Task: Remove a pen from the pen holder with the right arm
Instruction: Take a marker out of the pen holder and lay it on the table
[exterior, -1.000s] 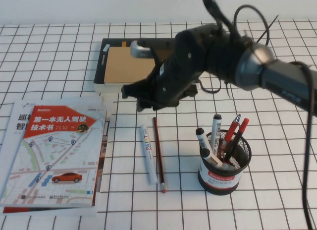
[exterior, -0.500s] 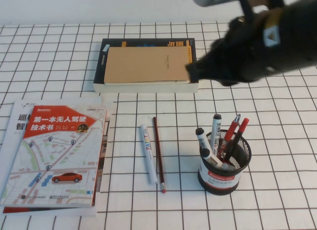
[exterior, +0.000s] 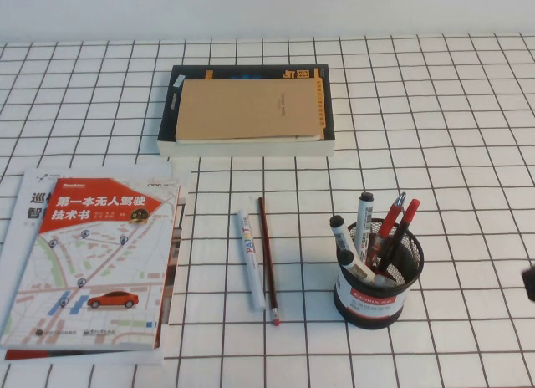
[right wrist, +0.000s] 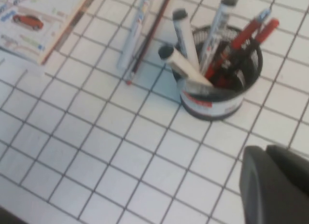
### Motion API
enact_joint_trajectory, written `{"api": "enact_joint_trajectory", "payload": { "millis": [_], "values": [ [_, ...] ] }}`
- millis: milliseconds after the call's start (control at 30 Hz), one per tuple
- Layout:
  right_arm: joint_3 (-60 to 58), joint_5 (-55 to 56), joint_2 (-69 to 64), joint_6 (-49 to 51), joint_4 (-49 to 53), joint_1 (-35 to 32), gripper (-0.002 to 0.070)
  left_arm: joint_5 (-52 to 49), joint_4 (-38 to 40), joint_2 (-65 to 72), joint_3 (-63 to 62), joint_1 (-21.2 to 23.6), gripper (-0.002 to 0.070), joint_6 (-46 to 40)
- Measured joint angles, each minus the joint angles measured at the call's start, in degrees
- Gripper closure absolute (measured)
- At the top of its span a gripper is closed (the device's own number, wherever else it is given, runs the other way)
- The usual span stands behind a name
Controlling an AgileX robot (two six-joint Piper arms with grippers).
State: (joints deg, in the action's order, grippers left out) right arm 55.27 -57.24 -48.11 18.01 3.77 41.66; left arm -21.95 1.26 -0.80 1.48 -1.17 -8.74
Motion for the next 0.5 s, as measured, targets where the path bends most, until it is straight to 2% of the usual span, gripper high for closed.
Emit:
{"api": "enact_joint_trajectory", "payload": {
  "millis": [133, 267, 433, 500],
  "values": [
    [-3.3, -4.3, 3.7, 0.0, -0.2, 0.0, 0.0691, 0.0, 0.0, 0.0, 0.0, 0.0, 0.0679, 0.0],
    [-8.2, -3.3, 5.5, 0.0, 0.9, 0.0, 0.0692, 0.0, 0.0, 0.0, 0.0, 0.0, 0.0679, 0.0],
    [-14.8, 5.5, 7.5, 0.0, 5.3, -0.3, 0.0691, 0.0, 0.0, 0.0, 0.0, 0.0, 0.0679, 0.0],
    [-18.6, 11.4, 9.2, 0.0, 6.4, -2.7, 0.0692, 0.0, 0.0, 0.0, 0.0, 0.0, 0.0679, 0.0]
  ]
}}
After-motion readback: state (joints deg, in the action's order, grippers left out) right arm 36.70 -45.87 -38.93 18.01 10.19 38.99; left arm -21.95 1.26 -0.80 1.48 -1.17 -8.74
